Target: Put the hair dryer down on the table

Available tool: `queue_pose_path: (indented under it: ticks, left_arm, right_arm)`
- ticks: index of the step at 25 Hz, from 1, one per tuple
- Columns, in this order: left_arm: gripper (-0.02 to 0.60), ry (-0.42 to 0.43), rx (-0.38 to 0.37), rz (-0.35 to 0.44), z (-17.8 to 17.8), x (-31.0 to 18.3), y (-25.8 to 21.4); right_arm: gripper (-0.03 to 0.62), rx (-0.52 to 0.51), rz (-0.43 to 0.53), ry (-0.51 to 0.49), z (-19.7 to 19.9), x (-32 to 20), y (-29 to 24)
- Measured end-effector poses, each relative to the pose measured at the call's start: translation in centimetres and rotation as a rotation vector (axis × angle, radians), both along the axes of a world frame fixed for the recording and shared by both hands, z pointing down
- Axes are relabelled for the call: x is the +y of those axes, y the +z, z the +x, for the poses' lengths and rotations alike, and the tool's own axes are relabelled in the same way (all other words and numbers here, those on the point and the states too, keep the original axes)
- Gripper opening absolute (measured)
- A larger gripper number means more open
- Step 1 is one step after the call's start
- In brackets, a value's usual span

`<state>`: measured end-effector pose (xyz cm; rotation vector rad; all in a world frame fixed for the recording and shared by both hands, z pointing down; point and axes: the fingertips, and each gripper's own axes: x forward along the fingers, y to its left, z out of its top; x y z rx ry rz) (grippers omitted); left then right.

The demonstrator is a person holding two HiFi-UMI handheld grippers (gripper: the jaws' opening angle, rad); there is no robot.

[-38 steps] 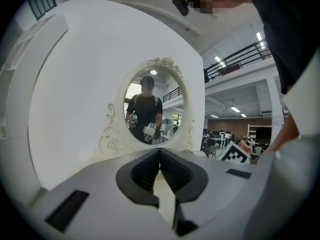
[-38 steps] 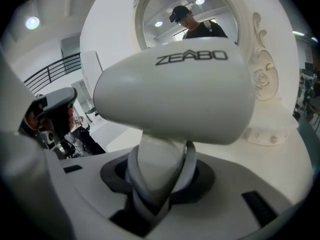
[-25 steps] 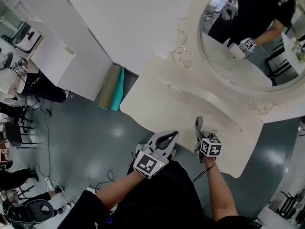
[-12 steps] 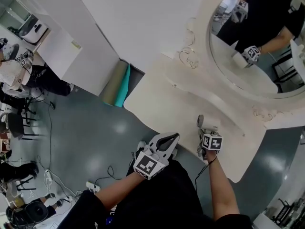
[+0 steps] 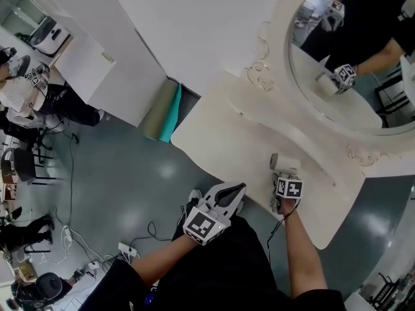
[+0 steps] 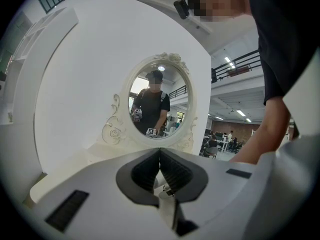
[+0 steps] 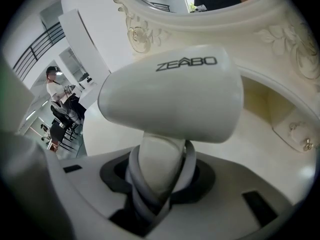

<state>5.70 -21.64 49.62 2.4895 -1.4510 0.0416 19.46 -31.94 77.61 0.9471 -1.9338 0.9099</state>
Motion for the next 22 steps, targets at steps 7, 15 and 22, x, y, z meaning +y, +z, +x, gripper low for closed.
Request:
queue_pose_path:
  ticks: [7,15,22]
  left_arm:
    - [0.014,0.070,-0.080,0.052,1.8,0.6,-0.8]
    - [0.014,0.079,-0.016,0.037,2.7,1.0,-0.4]
    - [0.014,0.055,-0.005,0.044,1.6,0.9,-0.6]
  right_arm:
    - [0.172,0.041,-0.042,0.002,0.0,-0.3,0.9]
    - [0.176,0.098,-0.029,-0.017,-0.1,-0.2,1.0]
    - [0.196,0.104,-0.001,-0.013,-0.4,0.0,1.0]
